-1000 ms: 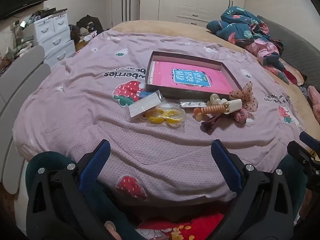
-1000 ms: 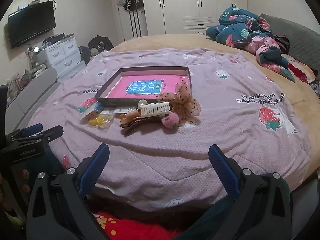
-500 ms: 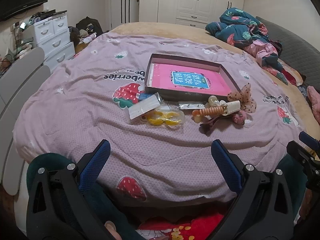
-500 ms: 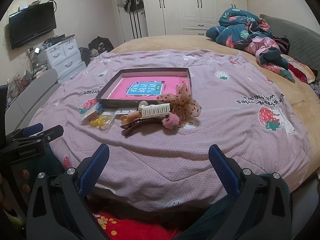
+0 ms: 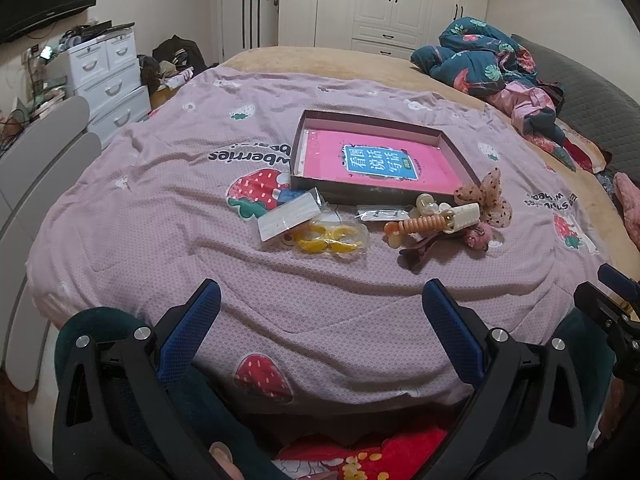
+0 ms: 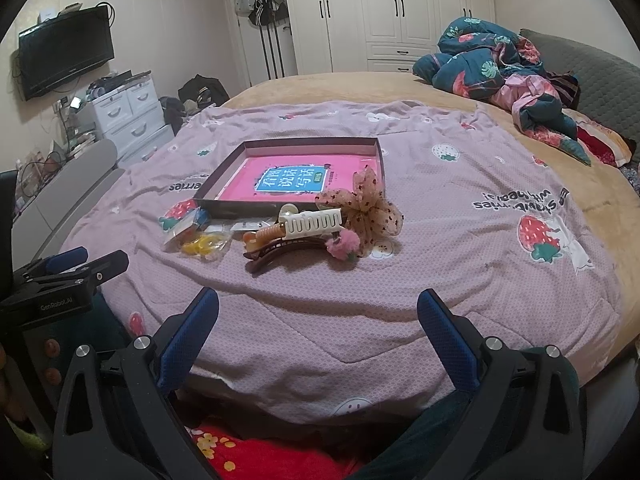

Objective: Organize jewelry

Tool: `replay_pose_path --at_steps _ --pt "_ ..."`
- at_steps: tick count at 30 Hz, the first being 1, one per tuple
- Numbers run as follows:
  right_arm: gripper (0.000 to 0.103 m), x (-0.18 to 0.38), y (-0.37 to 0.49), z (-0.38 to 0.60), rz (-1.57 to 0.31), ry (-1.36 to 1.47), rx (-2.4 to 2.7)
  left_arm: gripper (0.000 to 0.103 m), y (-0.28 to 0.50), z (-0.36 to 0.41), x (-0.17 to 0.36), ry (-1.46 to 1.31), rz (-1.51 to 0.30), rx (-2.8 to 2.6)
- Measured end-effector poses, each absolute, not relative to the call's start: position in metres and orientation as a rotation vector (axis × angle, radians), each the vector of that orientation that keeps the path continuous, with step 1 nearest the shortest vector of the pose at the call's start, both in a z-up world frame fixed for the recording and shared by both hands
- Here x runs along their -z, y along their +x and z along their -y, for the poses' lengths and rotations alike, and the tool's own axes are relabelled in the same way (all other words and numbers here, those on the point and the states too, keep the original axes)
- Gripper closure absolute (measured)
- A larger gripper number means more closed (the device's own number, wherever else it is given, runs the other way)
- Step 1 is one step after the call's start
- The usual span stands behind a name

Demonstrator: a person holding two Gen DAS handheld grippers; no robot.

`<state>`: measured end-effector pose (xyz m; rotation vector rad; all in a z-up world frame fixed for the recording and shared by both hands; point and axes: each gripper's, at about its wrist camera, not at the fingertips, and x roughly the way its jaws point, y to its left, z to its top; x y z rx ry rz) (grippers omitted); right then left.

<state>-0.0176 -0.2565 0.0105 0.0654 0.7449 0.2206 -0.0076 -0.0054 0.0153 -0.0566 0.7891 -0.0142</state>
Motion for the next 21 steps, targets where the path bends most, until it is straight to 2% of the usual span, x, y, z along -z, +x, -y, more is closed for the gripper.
replay_pose_path --at_steps 21 --pt "0.004 -0.0109 -0.0179 0.2571 -0.742 0.068 -0.222 0.008 -0.0074 0.0047 -0.0172 -0.054 -0.788 0.015"
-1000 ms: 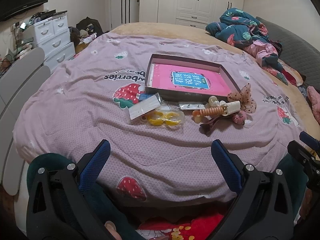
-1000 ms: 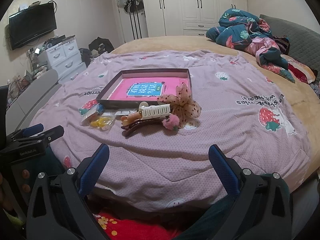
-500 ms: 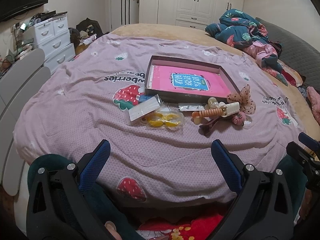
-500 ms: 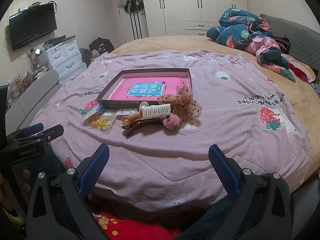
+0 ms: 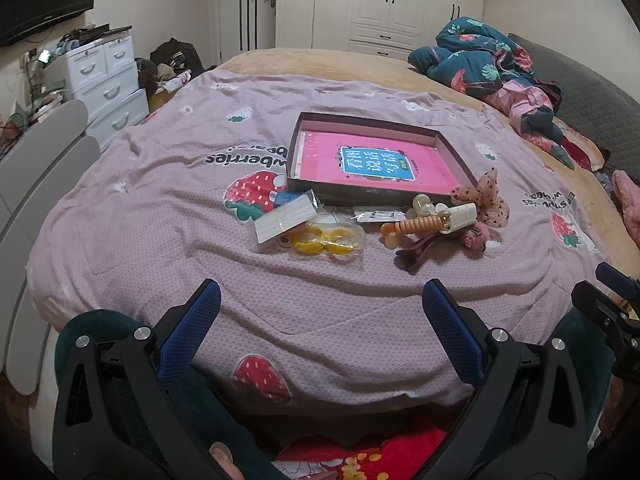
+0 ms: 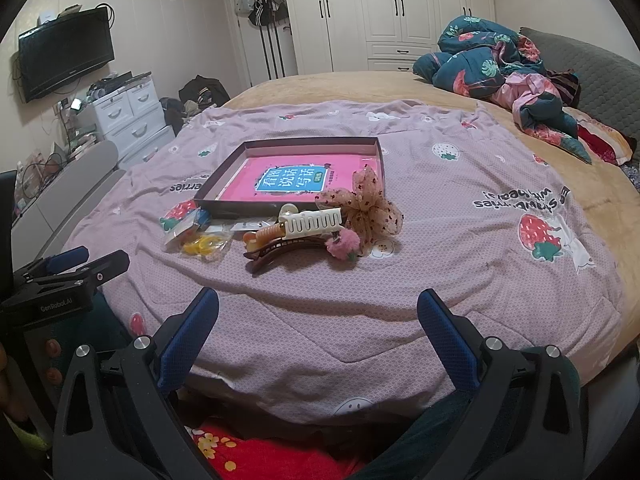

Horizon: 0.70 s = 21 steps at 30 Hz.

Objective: Organize jewelry

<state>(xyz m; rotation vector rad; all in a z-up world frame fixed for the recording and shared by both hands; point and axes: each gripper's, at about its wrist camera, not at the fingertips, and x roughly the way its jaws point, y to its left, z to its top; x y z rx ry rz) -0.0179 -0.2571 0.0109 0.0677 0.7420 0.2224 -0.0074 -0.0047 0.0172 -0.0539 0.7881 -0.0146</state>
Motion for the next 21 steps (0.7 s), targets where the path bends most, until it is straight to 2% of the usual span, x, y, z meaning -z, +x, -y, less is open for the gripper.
replay_pose_path --at_steps 21 --pt "0.004 -0.014 -0.008 0.276 -0.727 0.110 -0.222 0.008 0.000 0.018 -0.014 -0.040 -0.802 0.050"
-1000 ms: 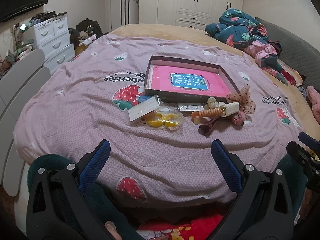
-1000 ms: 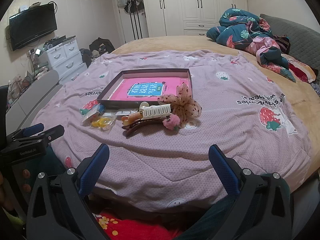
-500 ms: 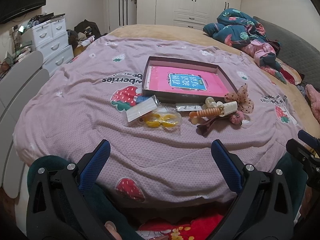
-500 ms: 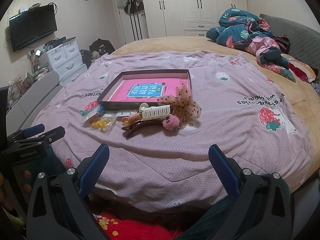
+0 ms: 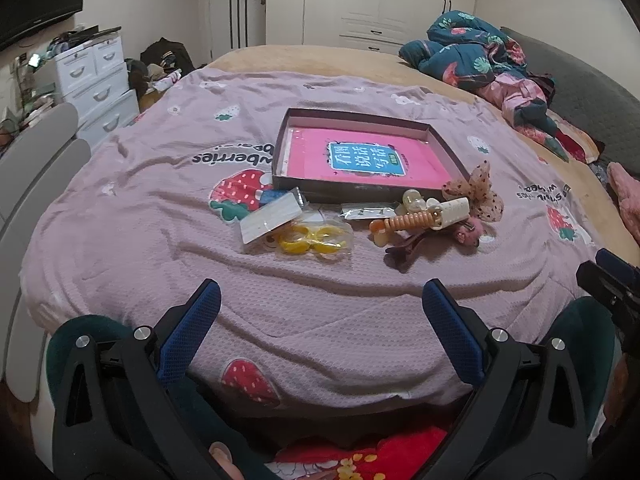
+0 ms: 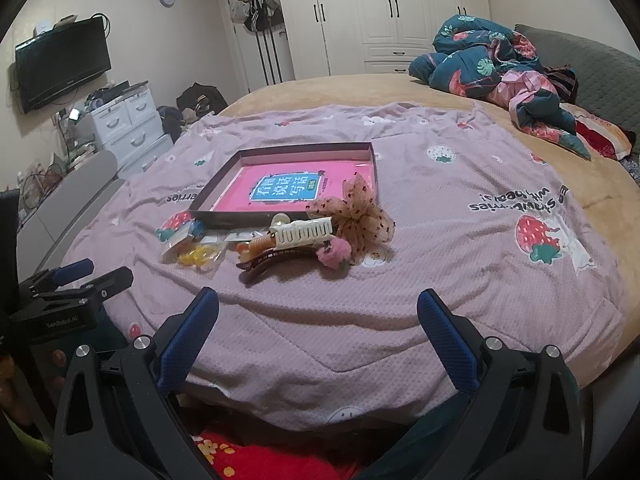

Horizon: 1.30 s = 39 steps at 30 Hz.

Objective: Organize jewelry

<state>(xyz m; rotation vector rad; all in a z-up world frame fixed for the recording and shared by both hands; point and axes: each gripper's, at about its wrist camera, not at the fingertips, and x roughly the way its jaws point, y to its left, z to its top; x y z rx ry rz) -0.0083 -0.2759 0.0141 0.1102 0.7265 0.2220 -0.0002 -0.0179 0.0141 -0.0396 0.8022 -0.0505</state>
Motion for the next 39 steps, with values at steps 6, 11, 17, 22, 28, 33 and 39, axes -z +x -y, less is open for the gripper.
replay_pose_path --at_steps 6,11,17,22,28,33,39 --pt "0.004 -0.015 0.007 0.287 -0.730 0.110 -0.209 0.008 0.012 0.027 -0.010 -0.027 -0.809 0.083" --pt "0.004 -0.017 0.023 0.298 -0.730 0.106 -0.203 0.008 0.024 0.039 -0.006 -0.010 -0.816 0.127" --pt "0.004 -0.014 0.045 0.306 -0.750 0.097 -0.219 0.008 0.042 0.054 0.000 0.025 -0.828 0.173" --pt "0.004 -0.004 0.066 0.310 -0.788 0.091 -0.217 0.008 0.060 0.064 0.005 0.063 -0.835 0.231" --pt "0.004 0.008 0.087 0.314 -0.815 0.102 -0.225 0.008 0.085 0.071 0.015 0.153 -0.824 0.264" --pt "0.004 0.022 0.108 0.315 -0.852 0.087 -0.222 0.024 0.110 0.072 0.030 0.185 -0.853 0.295" --pt "0.004 0.041 0.138 0.318 -0.901 0.123 -0.250 0.044 0.128 0.074 0.047 0.231 -0.913 0.365"
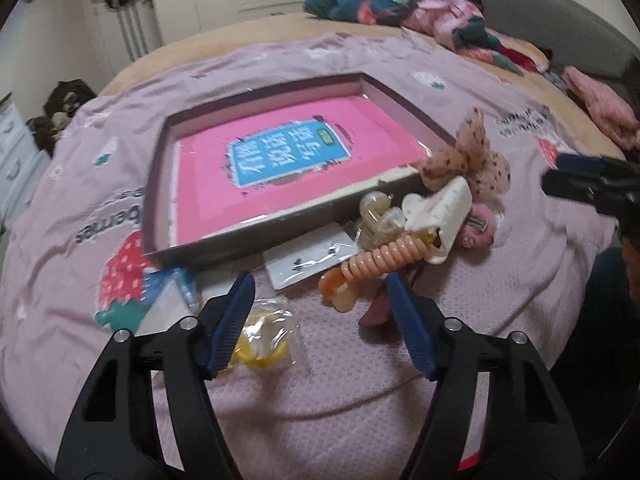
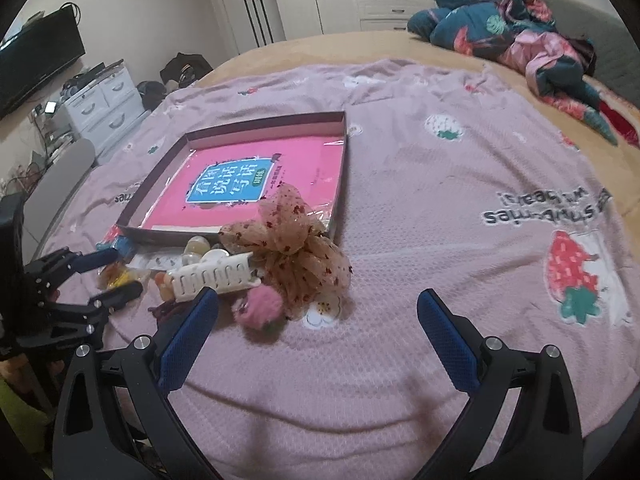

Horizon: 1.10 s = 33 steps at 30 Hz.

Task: Organize jewelry
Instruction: 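Grasp the orange coiled hair tie with the left tool while the right tool grasps the tulle bow, then lower the coiled hair tie into the box with the left tool while the right tool places the bow there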

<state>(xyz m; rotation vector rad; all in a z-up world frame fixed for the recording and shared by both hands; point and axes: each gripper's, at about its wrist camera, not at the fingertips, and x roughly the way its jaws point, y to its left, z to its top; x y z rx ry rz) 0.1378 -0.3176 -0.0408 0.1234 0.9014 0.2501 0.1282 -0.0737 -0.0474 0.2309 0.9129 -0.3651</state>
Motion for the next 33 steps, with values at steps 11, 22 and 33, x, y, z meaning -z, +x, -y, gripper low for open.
replay_pose_path --at_steps 11,22,33 --pt "0.023 0.075 0.185 0.318 -1.005 0.256 -0.325 0.056 0.136 0.095 0.061 0.372 -0.878 0.501" --pt "0.089 0.086 0.187 0.322 -1.018 0.327 -0.419 0.068 0.142 0.115 0.071 0.443 -0.869 0.614" --pt "0.098 0.046 0.160 0.330 -0.868 0.282 -0.423 0.103 0.139 0.108 0.066 0.382 -0.886 0.657"
